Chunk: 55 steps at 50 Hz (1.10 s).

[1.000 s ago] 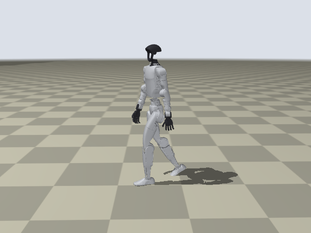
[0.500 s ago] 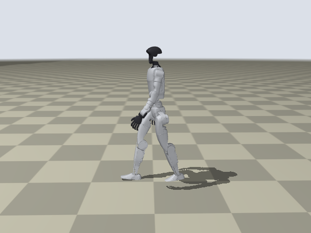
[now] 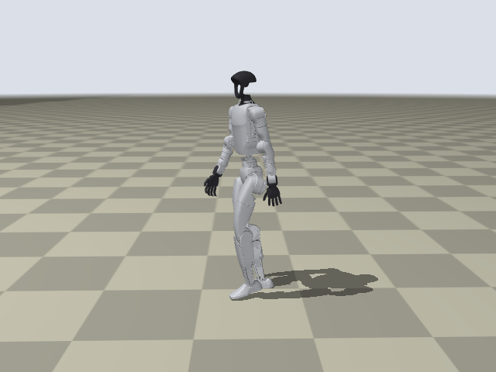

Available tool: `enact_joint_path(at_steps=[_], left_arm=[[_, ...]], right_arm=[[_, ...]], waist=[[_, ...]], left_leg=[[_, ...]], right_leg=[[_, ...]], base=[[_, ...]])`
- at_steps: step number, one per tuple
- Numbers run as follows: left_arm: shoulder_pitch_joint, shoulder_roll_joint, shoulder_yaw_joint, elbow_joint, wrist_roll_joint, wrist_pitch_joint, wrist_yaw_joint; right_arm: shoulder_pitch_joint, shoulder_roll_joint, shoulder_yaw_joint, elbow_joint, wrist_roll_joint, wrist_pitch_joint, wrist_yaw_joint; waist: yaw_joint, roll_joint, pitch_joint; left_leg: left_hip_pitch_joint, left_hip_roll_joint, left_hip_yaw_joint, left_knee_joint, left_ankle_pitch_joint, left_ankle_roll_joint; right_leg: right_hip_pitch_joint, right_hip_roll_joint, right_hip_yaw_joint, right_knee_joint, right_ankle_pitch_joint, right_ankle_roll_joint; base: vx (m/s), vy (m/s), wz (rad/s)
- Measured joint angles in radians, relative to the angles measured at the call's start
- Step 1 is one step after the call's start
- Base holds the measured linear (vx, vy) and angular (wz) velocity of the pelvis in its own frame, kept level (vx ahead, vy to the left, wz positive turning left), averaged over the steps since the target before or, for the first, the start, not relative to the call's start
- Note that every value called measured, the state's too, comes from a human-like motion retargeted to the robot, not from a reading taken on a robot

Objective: Walk run

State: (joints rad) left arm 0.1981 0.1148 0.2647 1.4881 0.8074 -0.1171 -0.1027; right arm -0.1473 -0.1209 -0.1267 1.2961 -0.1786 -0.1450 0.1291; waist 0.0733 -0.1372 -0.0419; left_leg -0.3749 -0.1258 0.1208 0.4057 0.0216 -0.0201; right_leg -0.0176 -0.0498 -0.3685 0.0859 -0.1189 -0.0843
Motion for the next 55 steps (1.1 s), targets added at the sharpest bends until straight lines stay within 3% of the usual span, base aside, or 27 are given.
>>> enact_joint_path(at_steps=[3,6,10,12,15,17,20,23,26,30,32,35,38,40,42,45,47,50,55], left_arm=[[0.012,-0.002,0.013,0.016,-0.007,0.012,0.002],[0.011,-0.004,0.017,0.026,-0.017,0.021,-0.001],[-0.014,-0.002,0.009,0.028,-0.025,0.030,-0.015],[-0.033,-0.009,0.000,0.018,-0.027,0.028,-0.017],[-0.078,-0.023,-0.021,-0.017,-0.040,0.010,-0.020],[-0.113,-0.022,-0.049,-0.045,-0.061,-0.005,-0.036],[-0.184,0.003,-0.071,-0.071,-0.072,-0.029,-0.048],[-0.273,0.033,-0.082,-0.095,-0.060,-0.050,-0.061],[-0.350,0.056,-0.096,-0.122,-0.073,-0.069,-0.081],[-0.417,0.076,-0.095,-0.171,-0.096,-0.098,-0.098],[-0.441,0.085,-0.091,-0.197,-0.105,-0.111,-0.110],[-0.463,0.097,-0.090,-0.221,-0.111,-0.125,-0.125],[-0.450,0.087,-0.096,-0.227,-0.103,-0.129,-0.127],[-0.428,0.071,-0.100,-0.224,-0.097,-0.126,-0.141],[-0.383,0.054,-0.093,-0.216,-0.087,-0.116,-0.138],[-0.303,0.019,-0.070,-0.201,-0.076,-0.100,-0.107],[-0.259,0.004,-0.067,-0.178,-0.070,-0.089,-0.084],[-0.201,0.006,-0.078,-0.137,-0.038,-0.074,-0.028],[-0.117,0.015,-0.043,-0.075,0.043,-0.043,0.013]], right_arm=[[-0.013,0.002,-0.006,-0.029,0.004,-0.003,-0.004],[-0.010,0.021,-0.022,-0.030,0.013,-0.003,-0.012],[0.024,0.051,-0.043,0.013,0.028,-0.004,0.003],[0.062,0.062,-0.054,0.039,0.013,0.002,0.001],[0.114,0.072,-0.068,0.067,-0.010,-0.004,-0.017],[0.146,0.065,-0.067,0.079,-0.018,-0.002,-0.026],[0.188,0.060,-0.078,0.092,-0.054,-0.009,-0.062],[0.217,0.055,-0.105,0.111,-0.074,-0.004,-0.080],[0.248,0.049,-0.132,0.130,-0.063,0.010,-0.070],[0.281,0.041,-0.159,0.146,-0.041,0.034,-0.062],[0.292,0.035,-0.165,0.145,-0.034,0.038,-0.049],[0.313,0.027,-0.161,0.127,-0.039,0.039,-0.025],[0.341,0.018,-0.172,0.114,-0.066,0.038,-0.019],[0.353,0.014,-0.181,0.120,-0.072,0.038,-0.017],[0.354,0.014,-0.188,0.137,-0.069,0.048,-0.005],[0.344,0.028,-0.183,0.138,-0.063,0.058,0.004],[0.335,0.030,-0.161,0.127,-0.047,0.041,0.014],[0.312,0.032,-0.133,0.106,-0.050,0.040,0.031],[0.195,0.036,-0.086,0.115,-0.035,0.040,0.004]], waist=[[0.037,0.034,0.018],[0.055,0.037,0.016],[0.075,0.042,-0.010],[0.089,0.041,-0.031],[0.088,0.097,-0.041],[0.067,0.140,-0.045],[0.037,0.181,-0.058],[0.005,0.164,-0.053],[-0.034,0.143,-0.057],[-0.111,0.111,-0.050],[-0.152,0.085,-0.037],[-0.176,0.073,-0.025],[-0.159,0.067,-0.039],[-0.155,0.055,-0.058],[-0.149,0.044,-0.076],[-0.142,0.003,-0.087],[-0.114,-0.041,-0.076],[-0.101,-0.105,-0.071],[-0.050,-0.105,-0.043]], left_leg=[[-0.010,0.002,-0.086,-0.198,0.014,-0.034],[-0.018,-0.008,-0.105,-0.274,0.041,0.007],[-0.016,-0.016,-0.073,-0.182,0.045,0.092],[-0.007,0.013,-0.061,-0.130,-0.019,0.085],[0.071,0.063,-0.066,-0.141,-0.084,0.096],[0.124,0.100,-0.077,-0.161,-0.109,0.098],[0.186,0.139,-0.068,-0.197,-0.137,0.103],[0.252,0.109,-0.054,-0.258,-0.145,0.126],[0.309,0.069,-0.060,-0.304,-0.159,0.141],[0.382,0.002,-0.123,-0.322,-0.200,0.164],[0.430,-0.037,-0.151,-0.323,-0.226,0.178],[0.503,-0.046,-0.166,-0.325,-0.263,0.178],[0.554,-0.042,-0.161,-0.312,-0.269,0.162],[0.577,-0.040,-0.149,-0.289,-0.231,0.144],[0.579,-0.024,-0.117,-0.227,-0.129,0.125],[0.532,-0.019,-0.029,-0.049,0.092,0.137],[0.466,-0.050,0.000,0.134,0.148,0.148],[0.333,-0.032,0.095,0.416,0.051,0.226],[0.134,-0.008,0.096,0.488,0.001,0.164]], right_leg=[[0.092,0.057,0.010,-0.035,-0.025,-0.001],[0.165,0.061,0.018,-0.046,-0.035,0.022],[0.223,0.051,0.053,0.006,0.010,0.077],[0.216,0.022,0.052,0.087,0.109,0.091],[0.165,0.019,0.036,0.288,0.317,0.070],[0.089,0.046,0.056,0.470,0.367,0.062],[-0.080,0.037,0.056,0.744,0.275,0.028],[-0.244,0.010,0.080,0.841,0.222,0.053],[-0.362,-0.027,0.073,0.754,0.166,0.061],[-0.434,-0.059,0.062,0.403,0.153,0.087],[-0.446,-0.048,0.131,0.211,0.171,0.138],[-0.463,-0.012,0.248,0.042,0.178,0.171],[-0.459,-0.013,0.209,0.069,0.219,0.113],[-0.455,-0.054,0.091,0.119,0.271,0.069],[-0.459,-0.022,0.236,0.180,0.232,0.028],[-0.392,-0.064,0.231,0.187,0.157,0.018],[-0.328,-0.101,0.224,0.162,0.133,0.018],[-0.268,-0.157,0.227,0.155,0.092,0.021],[-0.149,-0.123,0.165,0.087,0.066,-0.007]], base=[[0.75,-0.05,-0.46],[0.84,0.00,-0.34],[0.78,0.05,-0.49],[0.92,0.12,-0.73],[0.74,0.11,-0.54],[0.77,0.10,-0.33],[0.66,0.04,-0.26],[0.47,0.00,0.14],[0.54,0.00,0.37],[0.70,-0.06,0.69],[0.66,-0.13,0.80],[0.68,-0.13,0.39],[0.89,-0.20,0.20],[0.69,-0.15,0.41],[0.97,-0.27,0.40],[0.82,-0.23,0.12],[0.63,-0.18,-0.07],[0.74,-0.21,0.38],[0.52,-0.13,-0.07]])
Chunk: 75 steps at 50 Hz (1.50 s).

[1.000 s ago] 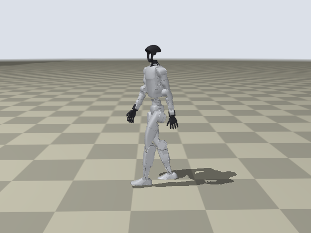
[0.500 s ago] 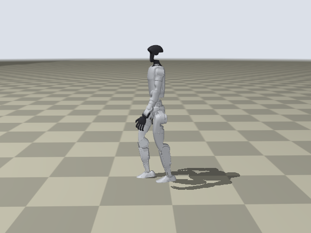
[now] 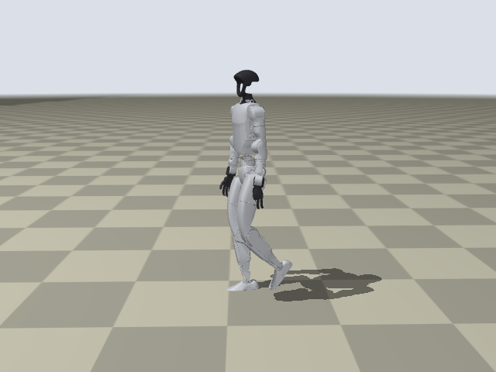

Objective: Walk run

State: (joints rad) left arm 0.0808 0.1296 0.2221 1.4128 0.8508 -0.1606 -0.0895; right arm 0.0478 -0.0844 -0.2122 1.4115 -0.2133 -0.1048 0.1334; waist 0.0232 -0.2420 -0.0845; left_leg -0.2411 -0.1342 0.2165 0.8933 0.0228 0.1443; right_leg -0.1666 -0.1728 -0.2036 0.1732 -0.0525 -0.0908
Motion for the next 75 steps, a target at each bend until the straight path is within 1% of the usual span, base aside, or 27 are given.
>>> enact_joint_path(at_steps=[5,10,13,15,18,21,23,25,27,30,31,33,36,41,45,48,50,52,55,58,60,62,64,67,70,73,75], left_arm=[[0.065,0.008,0.028,0.056,0.003,0.033,0.011],[0.094,0.003,0.058,0.081,-0.007,0.054,-0.004],[0.100,-0.003,0.062,0.088,-0.021,0.059,0.000],[0.107,-0.015,0.061,0.089,-0.023,0.062,0.005],[0.080,-0.011,0.048,0.093,-0.028,0.069,-0.010],[0.051,-0.016,0.025,0.078,-0.036,0.066,-0.006],[0.029,-0.017,0.002,0.051,-0.041,0.054,-0.013],[0.006,-0.015,-0.026,0.016,-0.054,0.037,-0.034],[-0.022,-0.007,-0.039,-0.015,-0.057,0.020,-0.047],[-0.088,0.013,-0.052,-0.044,-0.052,0.001,-0.059],[-0.113,0.020,-0.058,-0.048,-0.051,-0.003,-0.064],[-0.161,0.033,-0.068,-0.057,-0.052,-0.011,-0.073],[-0.218,0.047,-0.070,-0.082,-0.067,-0.028,-0.085],[-0.270,0.062,-0.055,-0.150,-0.104,-0.066,-0.099],[-0.275,0.069,-0.062,-0.184,-0.123,-0.086,-0.112],[-0.251,0.067,-0.064,-0.197,-0.118,-0.093,-0.117],[-0.221,0.065,-0.067,-0.194,-0.111,-0.091,-0.120],[-0.181,0.061,-0.060,-0.176,-0.089,-0.083,-0.117],[-0.108,0.041,-0.048,-0.134,-0.056,-0.063,-0.092],[-0.048,0.020,-0.026,-0.062,-0.037,-0.026,-0.067],[-0.013,0.013,-0.020,-0.016,-0.030,-0.001,-0.056],[0.018,0.011,-0.011,0.016,-0.018,0.019,-0.054],[0.046,0.010,0.004,0.037,-0.006,0.035,-0.058],[0.085,0.007,0.028,0.050,-0.003,0.054,-0.066],[0.109,0.005,0.039,0.055,-0.013,0.063,-0.066],[0.109,0.003,0.035,0.054,-0.020,0.068,-0.065],[0.102,0.000,0.024,0.047,-0.024,0.067,-0.069]], right_arm=[[-0.105,-0.012,0.068,-0.018,0.044,-0.005,0.036],[-0.167,-0.021,0.100,-0.066,0.032,-0.016,0.036],[-0.176,-0.021,0.109,-0.086,0.025,-0.020,0.043],[-0.165,-0.016,0.114,-0.091,0.021,-0.024,0.043],[-0.142,-0.011,0.102,-0.082,0.006,-0.027,0.050],[-0.097,-0.003,0.085,-0.064,-0.024,-0.029,0.031],[-0.066,-0.004,0.075,-0.055,-0.035,-0.032,0.022],[-0.035,-0.011,0.064,-0.048,-0.048,-0.033,0.013],[-0.012,-0.013,0.049,-0.039,-0.067,-0.035,-0.004],[0.006,-0.020,0.032,-0.012,-0.068,-0.032,-0.012],[0.012,-0.022,0.026,-0.002,-0.064,-0.026,-0.009],[0.026,-0.024,0.008,0.017,-0.062,-0.013,-0.004],[0.049,-0.025,-0.015,0.035,-0.068,-0.002,-0.002],[0.079,-0.022,-0.033,0.052,-0.058,-0.023,-0.022],[0.090,-0.011,-0.048,0.068,-0.028,-0.040,-0.040],[0.077,-0.006,-0.054,0.077,-0.025,-0.027,-0.019],[0.075,-0.005,-0.049,0.072,-0.033,-0.018,0.000],[0.071,-0.008,-0.042,0.074,-0.040,-0.011,0.019],[0.054,-0.013,-0.027,0.081,-0.037,-0.006,0.032],[0.025,-0.013,-0.003,0.085,-0.010,-0.020,0.034],[0.004,-0.013,0.011,0.080,0.013,-0.030,0.043],[-0.018,-0.015,0.027,0.065,0.023,-0.032,0.052],[-0.046,-0.017,0.043,0.051,0.022,-0.036,0.050],[-0.089,-0.019,0.069,0.033,0.018,-0.044,0.040],[-0.115,-0.020,0.083,0.005,0.026,-0.048,0.053],[-0.121,-0.015,0.082,-0.034,0.040,-0.058,0.056],[-0.122,-0.014,0.081,-0.053,0.051,-0.066,0.059]], waist=[[0.035,0.059,0.019],[0.088,0.129,0.052],[0.112,0.134,0.059],[0.130,0.139,0.050],[0.137,0.146,0.032],[0.147,0.150,0.016],[0.154,0.179,0.013],[0.142,0.213,0.010],[0.122,0.242,0.001],[0.103,0.254,-0.003],[0.096,0.250,-0.004],[0.077,0.238,-0.007],[0.040,0.211,-0.008],[-0.025,0.155,0.013],[-0.042,0.144,0.021],[-0.041,0.138,0.012],[-0.062,0.134,0.005],[-0.061,0.133,-0.010],[-0.061,0.116,-0.024],[-0.051,0.072,-0.020],[-0.042,0.031,-0.015],[-0.044,0.001,-0.012],[-0.041,-0.008,-0.009],[-0.036,0.007,-0.004],[-0.022,0.036,0.004],[0.002,0.080,0.018],[0.017,0.110,0.029]], left_leg=[[-0.115,0.019,-0.027,-0.275,-0.006,-0.079],[-0.125,0.015,-0.181,-0.656,0.006,-0.165],[-0.130,-0.001,-0.223,-0.743,0.012,-0.149],[-0.116,-0.005,-0.231,-0.751,0.045,-0.144],[-0.128,-0.004,-0.206,-0.655,0.036,-0.105],[-0.114,0.012,-0.185,-0.592,-0.037,-0.067],[-0.060,0.038,-0.185,-0.606,-0.072,-0.038],[-0.009,0.067,-0.198,-0.623,-0.097,-0.021],[0.024,0.098,-0.201,-0.634,-0.121,-0.011],[0.071,0.109,-0.184,-0.677,-0.137,0.006],[0.087,0.102,-0.181,-0.694,-0.138,0.011],[0.117,0.082,-0.182,-0.728,-0.139,0.019],[0.161,0.039,-0.194,-0.763,-0.147,0.029],[0.249,-0.043,-0.227,-0.783,-0.188,0.042],[0.321,-0.056,-0.264,-0.788,-0.228,0.036],[0.350,-0.053,-0.278,-0.780,-0.262,0.027],[0.370,-0.054,-0.300,-0.763,-0.281,0.026],[0.378,-0.050,-0.302,-0.736,-0.277,0.022],[0.354,-0.056,-0.287,-0.632,-0.195,0.019],[0.291,-0.074,-0.218,-0.458,-0.018,0.004],[0.228,-0.086,-0.156,-0.316,0.041,-0.005],[0.165,-0.067,-0.084,-0.203,-0.002,-0.004],[0.107,-0.040,-0.042,-0.157,-0.031,-0.010],[0.035,-0.005,-0.017,-0.181,-0.070,-0.038],[-0.009,0.010,-0.035,-0.308,-0.084,-0.077],[-0.021,0.012,-0.134,-0.490,-0.081,-0.140],[-0.017,0.016,-0.206,-0.598,-0.079,-0.161]], right_leg=[[0.107,0.093,-0.037,-0.058,-0.028,-0.015],[0.227,0.203,-0.008,-0.093,-0.069,-0.037],[0.296,0.209,0.009,-0.104,-0.086,-0.025],[0.337,0.209,0.014,-0.105,-0.088,-0.011],[0.370,0.202,0.010,-0.064,-0.056,0.028],[0.363,0.167,-0.022,0.046,0.075,0.064],[0.339,0.159,-0.051,0.166,0.199,0.060],[0.274,0.175,-0.034,0.339,0.287,0.043],[0.167,0.177,-0.036,0.539,0.266,-0.006],[0.008,0.096,-0.100,0.741,0.126,-0.063],[-0.036,0.080,-0.106,0.749,0.101,-0.054],[-0.119,0.055,-0.115,0.727,0.051,-0.027],[-0.205,0.052,-0.107,0.548,0.029,0.024],[-0.251,0.063,-0.012,0.117,0.098,0.136],[-0.271,0.082,0.059,-0.018,0.105,0.174],[-0.284,0.074,0.044,0.037,0.125,0.108],[-0.280,0.048,-0.024,0.071,0.165,0.081],[-0.289,0.065,0.035,0.121,0.131,0.040],[-0.278,0.035,0.022,0.171,0.062,0.031],[-0.225,0.006,0.034,0.142,0.036,0.021],[-0.196,-0.028,0.038,0.126,0.026,0.018],[-0.172,-0.058,0.025,0.113,0.015,0.017],[-0.144,-0.058,0.008,0.092,0.007,0.012],[-0.095,-0.030,-0.021,0.051,0.002,0.000],[-0.045,0.016,-0.050,0.012,-0.004,-0.012],[0.006,0.082,-0.072,-0.020,-0.014,-0.023],[0.040,0.120,-0.082,-0.036,-0.023,-0.025]], base=[[0.52,-0.10,-0.19],[0.59,-0.03,-0.34],[0.69,0.03,-0.40],[0.74,0.08,-0.47],[0.73,0.10,-0.30],[0.83,0.11,-0.42],[0.61,0.07,-0.39],[0.51,0.04,-0.21],[0.53,0.03,-0.27],[0.57,0.02,-0.32],[0.40,-0.02,-0.08],[0.41,-0.03,0.15],[0.39,-0.04,0.36],[0.54,-0.09,0.44],[0.55,-0.11,0.37],[0.55,-0.14,0.29],[0.51,-0.16,0.53],[0.55,-0.19,0.40],[0.54,-0.19,0.34],[0.49,-0.20,0.13],[0.46,-0.19,0.32],[0.37,-0.14,0.48],[0.29,-0.10,0.30],[0.29,-0.09,0.11],[0.27,-0.07,0.02],[0.27,-0.06,-0.10],[0.17,0.02,-0.25]])
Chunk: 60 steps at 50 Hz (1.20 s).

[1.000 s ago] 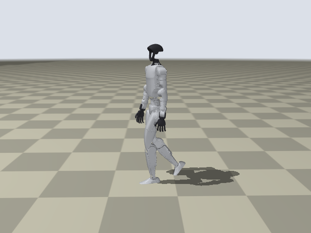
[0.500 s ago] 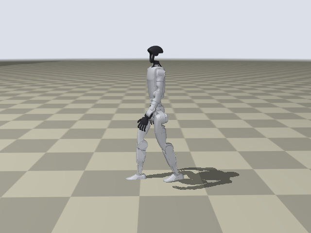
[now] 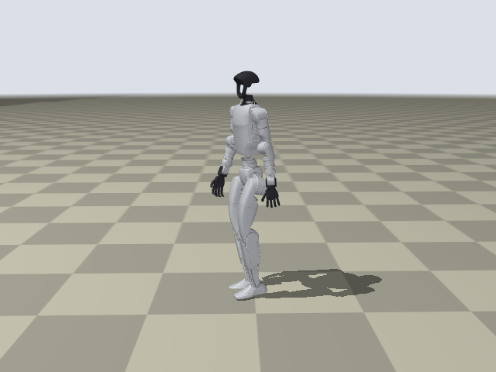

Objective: Walk run

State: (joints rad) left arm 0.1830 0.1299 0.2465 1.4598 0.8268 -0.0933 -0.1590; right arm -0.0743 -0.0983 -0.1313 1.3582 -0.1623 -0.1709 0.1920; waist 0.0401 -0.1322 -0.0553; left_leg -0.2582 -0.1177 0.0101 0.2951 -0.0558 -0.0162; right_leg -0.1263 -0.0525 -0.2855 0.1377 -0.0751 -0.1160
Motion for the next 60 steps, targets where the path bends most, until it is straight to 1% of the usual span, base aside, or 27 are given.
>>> enact_joint_path(at_steps=[2,3,7,9,10,12,15,17,19,23,25,27,28,30,33,40,43,45,47,48,50,51,53,55,57,58,60], left_arm=[[-0.008,-0.005,-0.012,-0.014,-0.001,-0.006,-0.007],[-0.015,-0.007,-0.018,-0.024,-0.002,-0.011,-0.014],[-0.038,-0.016,-0.036,-0.055,-0.008,-0.025,-0.020],[-0.056,-0.020,-0.045,-0.067,-0.019,-0.030,-0.023],[-0.065,-0.022,-0.050,-0.073,-0.027,-0.033,-0.024],[-0.086,-0.024,-0.057,-0.084,-0.044,-0.039,-0.030],[-0.116,-0.015,-0.061,-0.108,-0.059,-0.053,-0.044],[-0.132,-0.002,-0.072,-0.127,-0.064,-0.064,-0.045],[-0.145,0.012,-0.078,-0.138,-0.064,-0.075,-0.037],[-0.160,0.028,-0.078,-0.148,-0.066,-0.084,-0.018],[-0.162,0.030,-0.070,-0.152,-0.076,-0.089,-0.017],[-0.157,0.032,-0.058,-0.153,-0.086,-0.093,-0.022],[-0.153,0.034,-0.051,-0.152,-0.089,-0.093,-0.025],[-0.142,0.034,-0.045,-0.148,-0.085,-0.094,-0.027],[-0.130,0.022,-0.048,-0.129,-0.076,-0.092,-0.011],[-0.093,0.029,-0.037,-0.078,-0.026,-0.080,0.023],[-0.088,0.037,-0.018,-0.056,-0.001,-0.067,0.027],[-0.096,0.042,-0.003,-0.040,0.001,-0.055,0.029],[-0.108,0.044,0.003,-0.034,-0.015,-0.046,0.029],[-0.115,0.043,0.002,-0.034,-0.025,-0.044,0.029],[-0.123,0.039,-0.006,-0.037,-0.043,-0.046,0.027],[-0.124,0.037,-0.010,-0.042,-0.047,-0.050,0.027],[-0.126,0.033,-0.020,-0.050,-0.050,-0.056,0.024],[-0.126,0.031,-0.032,-0.058,-0.049,-0.061,0.021],[-0.128,0.024,-0.050,-0.064,-0.052,-0.063,0.019],[-0.128,0.018,-0.059,-0.064,-0.056,-0.060,0.017],[-0.124,0.008,-0.068,-0.061,-0.068,-0.055,0.014]], right_arm=[[0.001,0.002,-0.002,-0.007,0.008,0.000,0.000],[0.000,0.003,-0.006,-0.008,0.011,0.002,0.001],[0.022,0.012,-0.024,0.003,0.006,0.000,-0.001],[0.037,0.014,-0.030,0.014,0.001,-0.003,-0.011],[0.044,0.013,-0.033,0.020,-0.004,-0.004,-0.014],[0.059,0.010,-0.037,0.031,-0.022,-0.002,-0.026],[0.076,0.003,-0.044,0.046,-0.056,-0.007,-0.066],[0.086,-0.003,-0.049,0.063,-0.065,-0.008,-0.084],[0.101,-0.007,-0.057,0.085,-0.067,-0.002,-0.089],[0.140,-0.013,-0.081,0.124,-0.066,0.009,-0.080],[0.160,-0.014,-0.090,0.139,-0.066,0.011,-0.080],[0.177,-0.012,-0.099,0.154,-0.067,0.013,-0.082],[0.185,-0.010,-0.103,0.164,-0.067,0.015,-0.082],[0.199,-0.008,-0.120,0.183,-0.062,0.024,-0.075],[0.208,-0.006,-0.134,0.187,-0.049,0.032,-0.062],[0.193,-0.003,-0.092,0.165,-0.064,0.023,-0.053],[0.178,0.003,-0.076,0.146,-0.067,0.016,-0.046],[0.166,0.006,-0.061,0.133,-0.060,0.009,-0.037],[0.154,0.009,-0.049,0.117,-0.049,0.004,-0.030],[0.149,0.011,-0.044,0.109,-0.044,0.001,-0.028],[0.143,0.012,-0.035,0.096,-0.040,-0.004,-0.025],[0.142,0.013,-0.032,0.090,-0.043,-0.005,-0.025],[0.138,0.014,-0.025,0.079,-0.050,-0.006,-0.025],[0.130,0.013,-0.014,0.074,-0.055,-0.006,-0.023],[0.114,0.006,-0.008,0.072,-0.065,0.006,-0.011],[0.105,0.003,-0.006,0.072,-0.076,0.013,-0.007],[0.094,0.002,0.003,0.074,-0.098,0.019,-0.013]], waist=[[0.017,0.021,0.010],[0.029,0.031,0.015],[0.041,0.044,0.010],[0.037,0.056,0.011],[0.040,0.062,0.012],[0.050,0.074,0.005],[0.054,0.092,-0.002],[0.051,0.108,-0.005],[0.049,0.113,-0.009],[0.048,0.099,-0.007],[0.039,0.087,-0.001],[0.037,0.079,0.002],[0.046,0.079,-0.002],[0.052,0.077,-0.009],[0.042,0.076,-0.007],[-0.003,0.052,-0.003],[-0.040,0.024,-0.006],[-0.050,0.004,-0.007],[-0.050,-0.024,0.001],[-0.047,-0.041,0.007],[-0.018,-0.067,0.015],[-0.002,-0.068,0.019],[0.026,-0.063,0.026],[0.050,-0.048,0.033],[0.042,-0.041,0.036],[0.034,-0.033,0.033],[0.023,-0.016,0.023]], left_leg=[[0.009,0.005,-0.033,-0.068,0.001,0.005],[0.013,0.007,-0.040,-0.084,0.025,0.006],[0.024,-0.004,-0.003,-0.068,0.009,0.079],[0.046,0.002,0.009,-0.084,-0.006,0.100],[0.054,0.003,0.020,-0.091,-0.013,0.110],[0.065,0.022,0.049,-0.103,-0.029,0.108],[0.074,0.043,0.089,-0.122,-0.045,0.111],[0.083,0.058,0.102,-0.136,-0.051,0.110],[0.096,0.062,0.113,-0.152,-0.053,0.108],[0.142,0.045,0.127,-0.188,-0.049,0.106],[0.173,0.028,0.123,-0.207,-0.044,0.105],[0.207,0.019,0.123,-0.231,-0.041,0.102],[0.222,0.024,0.129,-0.245,-0.038,0.099],[0.248,0.027,0.124,-0.268,-0.033,0.094],[0.266,0.035,0.127,-0.280,-0.030,0.086],[0.266,0.054,0.122,-0.222,-0.078,0.065],[0.218,0.051,0.113,-0.122,-0.087,0.040],[0.160,0.035,0.098,-0.030,-0.047,0.009],[0.100,-0.008,0.025,0.068,-0.016,-0.003],[0.076,-0.027,-0.013,0.107,-0.028,-0.006],[0.056,-0.062,-0.115,0.108,-0.065,-0.008],[0.060,-0.072,-0.166,0.071,-0.078,0.003],[0.074,-0.088,-0.275,-0.003,-0.096,0.007],[0.095,-0.101,-0.366,-0.063,-0.069,-0.015],[0.111,-0.097,-0.304,-0.092,-0.052,0.063],[0.117,-0.074,-0.207,-0.106,-0.071,0.100],[0.124,-0.047,-0.149,-0.123,-0.085,0.119]], right_leg=[[0.034,0.020,-0.002,-0.009,-0.010,0.005],[0.048,0.027,-0.002,-0.010,-0.016,0.008],[0.070,0.017,0.009,0.011,-0.038,0.031],[0.068,0.007,-0.002,0.047,-0.040,0.051],[0.063,0.002,0.003,0.072,-0.037,0.064],[0.021,-0.010,0.031,0.158,-0.016,0.097],[-0.069,-0.017,0.097,0.312,0.019,0.176],[-0.115,-0.023,0.081,0.386,-0.021,0.171],[-0.134,-0.030,0.059,0.393,-0.065,0.164],[-0.111,-0.016,0.043,0.252,-0.113,0.165],[-0.079,-0.006,0.027,0.141,-0.092,0.177],[-0.047,0.009,0.015,0.058,0.030,0.114],[-0.032,0.024,0.024,0.037,0.043,0.077],[-0.009,0.030,-0.020,0.016,0.046,0.050],[0.001,0.030,-0.004,0.012,0.045,0.065],[-0.001,0.033,-0.019,0.022,0.012,0.022],[-0.025,0.010,0.015,0.038,0.003,0.023],[-0.040,-0.006,0.021,0.035,0.011,0.026],[-0.044,-0.031,0.023,0.020,0.026,0.041],[-0.047,-0.045,0.032,0.016,0.033,0.049],[-0.057,-0.059,0.073,0.009,0.047,0.065],[-0.060,-0.051,0.094,0.007,0.051,0.072],[-0.070,-0.028,0.146,0.009,0.055,0.089],[-0.083,0.009,0.220,0.019,0.057,0.106],[-0.100,0.018,0.267,0.035,0.053,0.138],[-0.109,0.026,0.274,0.042,0.048,0.154],[-0.122,0.036,0.275,0.050,0.028,0.186]], base=[[0.49,0.13,-0.51],[0.40,0.15,-0.60],[0.30,0.15,-0.51],[0.20,0.16,-0.42],[0.23,0.21,-0.70],[0.20,0.19,-0.92],[0.09,0.14,-0.83],[0.07,0.10,-0.53],[0.08,0.02,-0.38],[0.16,0.02,-0.15],[0.25,-0.02,0.10],[0.25,-0.05,-0.07],[0.22,-0.07,-0.19],[0.23,-0.08,0.14],[0.11,-0.06,0.35],[0.05,-0.13,0.24],[0.01,-0.14,0.43],[-0.03,-0.17,0.02],[-0.08,-0.16,-0.29],[-0.10,-0.10,-0.66],[-0.05,-0.06,-1.23],[-0.01,-0.04,-1.67],[-0.02,-0.02,-1.93],[-0.04,0.00,-2.08],[-0.05,0.03,-1.80],[-0.04,0.05,-1.88],[-0.04,0.02,-2.25]])
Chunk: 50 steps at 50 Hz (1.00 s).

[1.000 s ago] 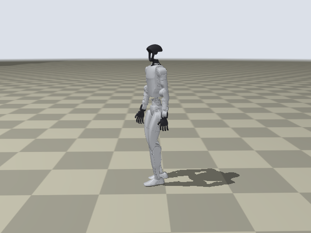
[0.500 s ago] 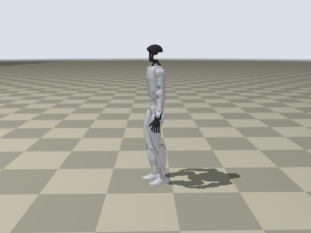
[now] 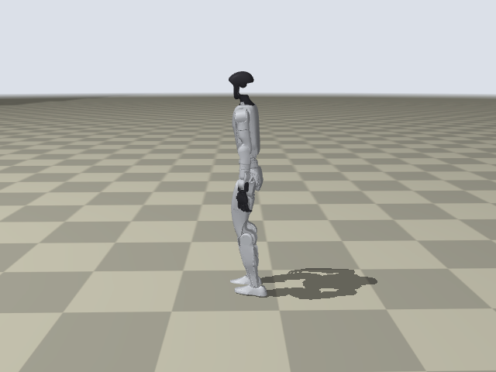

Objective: Walk run

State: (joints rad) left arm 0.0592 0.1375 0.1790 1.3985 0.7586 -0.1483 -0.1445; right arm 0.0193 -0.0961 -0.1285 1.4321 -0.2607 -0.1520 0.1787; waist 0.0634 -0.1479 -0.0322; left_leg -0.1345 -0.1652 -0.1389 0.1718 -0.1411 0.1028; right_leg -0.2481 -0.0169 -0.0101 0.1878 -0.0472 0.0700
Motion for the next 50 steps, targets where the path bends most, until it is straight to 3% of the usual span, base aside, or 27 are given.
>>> enact_joint_path(at_steps=[3,8,11,13,17,21,24,25,28,30,33,35,38,40,42,45,50], left_arm=[[-0.008,-0.003,0.022,-0.013,0.000,0.000,-0.013],[0.003,0.019,0.002,-0.029,0.024,-0.012,0.004],[0.023,0.023,0.006,-0.025,0.037,-0.015,0.006],[0.032,0.030,0.019,-0.021,0.044,-0.022,-0.010],[0.039,0.042,0.011,-0.001,0.043,-0.019,0.026],[0.026,0.037,-0.017,0.031,0.017,-0.005,0.035],[0.027,0.032,-0.033,0.031,0.033,0.001,0.027],[0.026,0.029,-0.039,0.024,0.041,0.002,0.028],[0.029,0.019,-0.047,0.003,0.027,-0.004,0.028],[0.035,0.012,-0.030,-0.014,0.009,-0.009,0.015],[0.026,0.025,-0.011,-0.036,0.002,-0.012,-0.003],[0.021,0.040,-0.020,-0.042,0.013,-0.010,0.005],[0.037,0.043,-0.031,-0.053,0.029,-0.013,0.014],[0.054,0.039,-0.026,-0.060,0.024,-0.024,0.005],[0.068,0.044,-0.004,-0.065,0.020,-0.030,-0.012],[0.064,0.047,0.018,-0.030,0.026,-0.015,0.021],[0.014,0.038,0.005,0.057,-0.053,0.032,0.018]], right_arm=[[-0.031,0.014,0.029,0.004,0.008,-0.003,-0.027],[-0.024,0.026,0.017,0.009,0.021,-0.002,-0.023],[0.006,0.033,-0.006,0.016,0.005,0.001,-0.041],[0.019,0.038,-0.010,0.031,0.010,0.003,-0.044],[0.024,0.041,-0.032,0.048,0.023,0.037,-0.030],[0.029,0.041,-0.018,0.017,0.013,0.027,-0.036],[0.039,0.041,-0.011,0.004,0.005,0.023,-0.055],[0.039,0.039,-0.011,0.002,0.004,0.022,-0.056],[0.021,0.029,0.002,-0.003,-0.007,0.033,-0.036],[0.005,0.034,0.020,-0.006,-0.021,0.036,-0.055],[-0.013,0.054,0.037,-0.014,-0.006,0.020,-0.081],[-0.004,0.054,0.035,-0.019,0.009,0.016,-0.068],[0.031,0.049,0.011,-0.018,-0.001,0.022,-0.077],[0.050,0.047,0.000,-0.008,-0.011,0.025,-0.093],[0.056,0.049,0.004,0.011,-0.006,0.031,-0.096],[0.060,0.057,0.000,0.029,0.032,0.055,-0.074],[0.089,0.057,0.021,-0.019,0.020,0.043,-0.052]], waist=[[-0.022,0.018,0.002],[-0.003,0.036,-0.019],[0.008,0.021,-0.041],[0.008,0.001,-0.045],[-0.021,-0.047,-0.048],[-0.025,-0.043,-0.028],[-0.009,-0.023,-0.025],[-0.004,-0.019,-0.023],[-0.028,0.003,-0.026],[-0.051,0.026,-0.028],[-0.078,0.053,-0.022],[-0.063,0.055,-0.017],[-0.025,0.039,-0.039],[-0.032,0.031,-0.054],[-0.043,0.015,-0.057],[-0.070,-0.028,-0.056],[-0.080,-0.063,-0.044]], left_leg=[[-0.010,0.047,0.075,0.005,-0.021,0.001],[0.051,0.109,0.256,-0.037,-0.052,-0.003],[0.099,0.112,0.351,-0.044,-0.069,-0.020],[0.126,0.109,0.410,-0.018,-0.081,-0.040],[0.057,0.076,0.373,0.154,-0.042,-0.034],[0.011,-0.009,0.045,0.167,-0.040,-0.070],[0.011,-0.043,-0.121,0.092,0.017,-0.056],[0.013,-0.036,-0.115,0.066,0.050,-0.036],[0.046,0.023,0.139,0.031,-0.014,0.043],[0.058,0.042,0.142,0.004,-0.016,0.032],[0.067,0.091,0.264,-0.019,-0.026,0.023],[0.092,0.089,0.310,-0.037,-0.033,0.026],[0.132,0.075,0.404,-0.057,-0.057,0.016],[0.151,0.070,0.451,-0.046,-0.074,0.001],[0.155,0.068,0.502,0.009,-0.067,-0.027],[0.085,0.057,0.463,0.172,0.019,-0.048],[0.010,-0.056,0.079,0.261,-0.002,-0.054]], right_leg=[[-0.045,0.008,-0.020,0.059,-0.048,-0.038],[-0.031,-0.066,-0.393,0.177,-0.142,-0.126],[0.035,-0.077,-0.506,0.111,-0.106,-0.131],[0.051,-0.041,-0.404,0.054,-0.094,-0.163],[0.022,-0.105,-0.322,0.058,-0.053,-0.137],[0.024,-0.066,-0.219,0.023,-0.003,-0.137],[0.020,-0.017,-0.116,0.006,0.033,-0.127],[0.014,-0.007,-0.083,0.008,0.042,-0.118],[-0.020,0.018,-0.035,0.046,0.038,-0.072],[-0.045,0.047,-0.019,0.081,0.014,-0.065],[-0.062,-0.020,-0.309,0.147,-0.094,-0.109],[-0.042,-0.037,-0.411,0.177,-0.134,-0.141],[-0.013,-0.044,-0.441,0.170,-0.125,-0.130],[0.025,-0.053,-0.505,0.094,-0.095,-0.164],[0.028,-0.017,-0.390,0.042,-0.069,-0.205],[-0.010,-0.068,-0.285,0.053,-0.032,-0.189],[-0.003,-0.067,-0.166,0.017,0.012,-0.185]], base=[[-0.20,-0.06,-2.37],[0.01,-0.08,-1.99],[0.17,-0.10,-1.57],[0.16,-0.18,-1.15],[0.06,-0.15,-0.86],[-0.04,-0.10,-1.81],[0.05,0.00,-2.31],[0.00,-0.01,-2.31],[-0.07,0.00,-2.18],[-0.17,0.00,-2.41],[-0.22,-0.09,-2.31],[-0.05,-0.09,-2.05],[0.12,-0.04,-1.75],[0.11,-0.05,-1.28],[0.06,-0.14,-1.15],[-0.03,-0.07,-0.73],[-0.04,-0.07,-1.33]])
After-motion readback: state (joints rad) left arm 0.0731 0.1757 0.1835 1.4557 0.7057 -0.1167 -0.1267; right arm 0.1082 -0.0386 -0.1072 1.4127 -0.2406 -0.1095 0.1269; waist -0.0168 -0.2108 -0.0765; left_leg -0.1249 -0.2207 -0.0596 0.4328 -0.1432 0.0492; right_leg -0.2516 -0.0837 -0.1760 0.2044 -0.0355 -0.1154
